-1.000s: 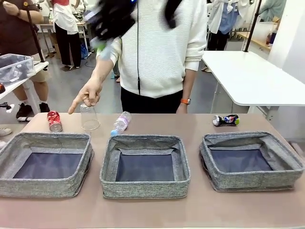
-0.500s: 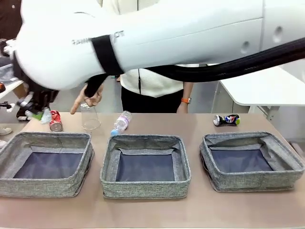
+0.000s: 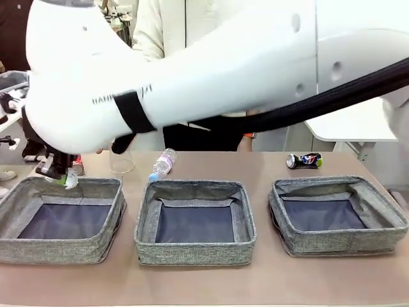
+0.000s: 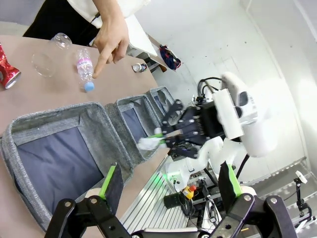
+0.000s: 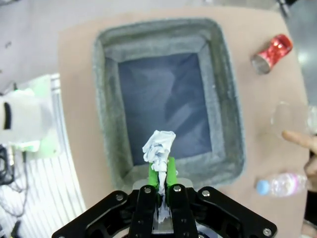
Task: Sort the waste into the appropriate baskets.
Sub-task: Place the picked waste into the Fabric basket indicated by the person.
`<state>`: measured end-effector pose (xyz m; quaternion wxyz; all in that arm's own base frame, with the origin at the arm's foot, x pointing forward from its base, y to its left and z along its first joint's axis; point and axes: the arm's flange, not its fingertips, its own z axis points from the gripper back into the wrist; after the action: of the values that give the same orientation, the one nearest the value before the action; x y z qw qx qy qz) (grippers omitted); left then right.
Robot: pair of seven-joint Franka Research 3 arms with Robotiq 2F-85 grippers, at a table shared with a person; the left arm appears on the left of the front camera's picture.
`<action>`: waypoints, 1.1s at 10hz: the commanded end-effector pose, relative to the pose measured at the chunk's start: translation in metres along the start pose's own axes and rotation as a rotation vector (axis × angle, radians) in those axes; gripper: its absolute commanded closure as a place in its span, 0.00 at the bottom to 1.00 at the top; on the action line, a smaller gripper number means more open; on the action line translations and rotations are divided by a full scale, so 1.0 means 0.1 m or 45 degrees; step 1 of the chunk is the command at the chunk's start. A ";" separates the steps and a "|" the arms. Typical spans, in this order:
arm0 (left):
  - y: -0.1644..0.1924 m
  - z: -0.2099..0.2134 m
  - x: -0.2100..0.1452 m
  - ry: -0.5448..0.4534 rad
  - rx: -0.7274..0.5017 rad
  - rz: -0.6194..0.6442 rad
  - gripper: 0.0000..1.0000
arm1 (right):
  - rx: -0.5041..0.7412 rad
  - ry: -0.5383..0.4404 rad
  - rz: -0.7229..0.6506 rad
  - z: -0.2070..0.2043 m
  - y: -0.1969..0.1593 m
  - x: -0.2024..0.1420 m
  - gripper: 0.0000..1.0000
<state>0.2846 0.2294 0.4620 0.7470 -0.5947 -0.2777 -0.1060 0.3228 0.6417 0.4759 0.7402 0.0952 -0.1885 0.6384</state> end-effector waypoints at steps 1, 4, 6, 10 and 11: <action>-0.02 0.00 0.01 -0.014 -0.022 -0.030 0.00 | -0.031 -0.135 0.058 -0.25 -0.14 0.03 0.94; -0.02 0.00 0.01 -0.014 -0.022 -0.030 0.00 | -0.017 -0.144 0.050 -0.30 -0.16 0.00 0.94; -0.02 0.00 0.01 -0.014 -0.022 -0.030 0.00 | -0.013 -0.139 0.058 -0.32 -0.16 0.00 0.36; -0.02 0.00 0.01 -0.014 -0.022 -0.030 0.00 | -0.017 -0.134 0.015 -0.26 -0.19 -0.07 0.00; -0.02 0.00 0.01 -0.014 -0.022 -0.030 0.00 | -0.015 -0.131 0.003 -0.24 -0.20 -0.09 0.00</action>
<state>0.2846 0.2294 0.4619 0.7469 -0.5948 -0.2777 -0.1059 0.3482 0.6487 0.4485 0.7263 0.1219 -0.2338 0.6348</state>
